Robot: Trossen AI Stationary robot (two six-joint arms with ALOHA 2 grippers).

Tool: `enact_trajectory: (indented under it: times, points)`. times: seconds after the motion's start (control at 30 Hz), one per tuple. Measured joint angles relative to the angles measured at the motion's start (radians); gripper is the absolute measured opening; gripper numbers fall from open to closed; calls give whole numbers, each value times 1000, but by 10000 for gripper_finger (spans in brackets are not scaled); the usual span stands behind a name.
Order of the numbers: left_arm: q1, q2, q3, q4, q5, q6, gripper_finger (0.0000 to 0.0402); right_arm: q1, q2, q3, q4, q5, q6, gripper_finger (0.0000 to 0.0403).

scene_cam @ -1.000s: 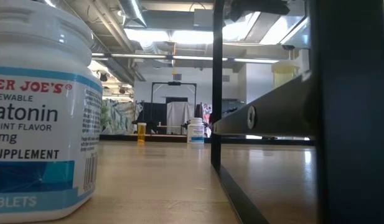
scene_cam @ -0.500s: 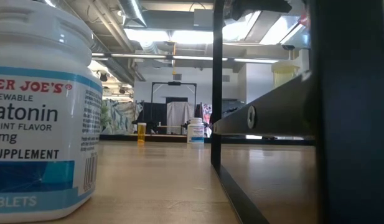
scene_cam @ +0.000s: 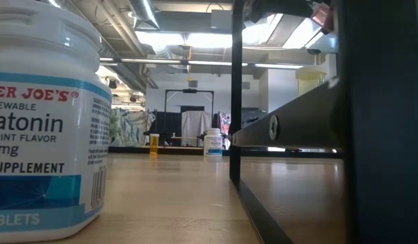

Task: Pick and place medicine bottles onto shelf by color
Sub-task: Put the top pink pill bottle on the shelf aligned with the other pink pill bottle

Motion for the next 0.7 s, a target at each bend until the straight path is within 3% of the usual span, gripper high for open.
enact_trajectory:
  times: [0.7]
  points:
    - [0,1,-1,-39,-68,1,142,0,0,0,7,36,-24,86]
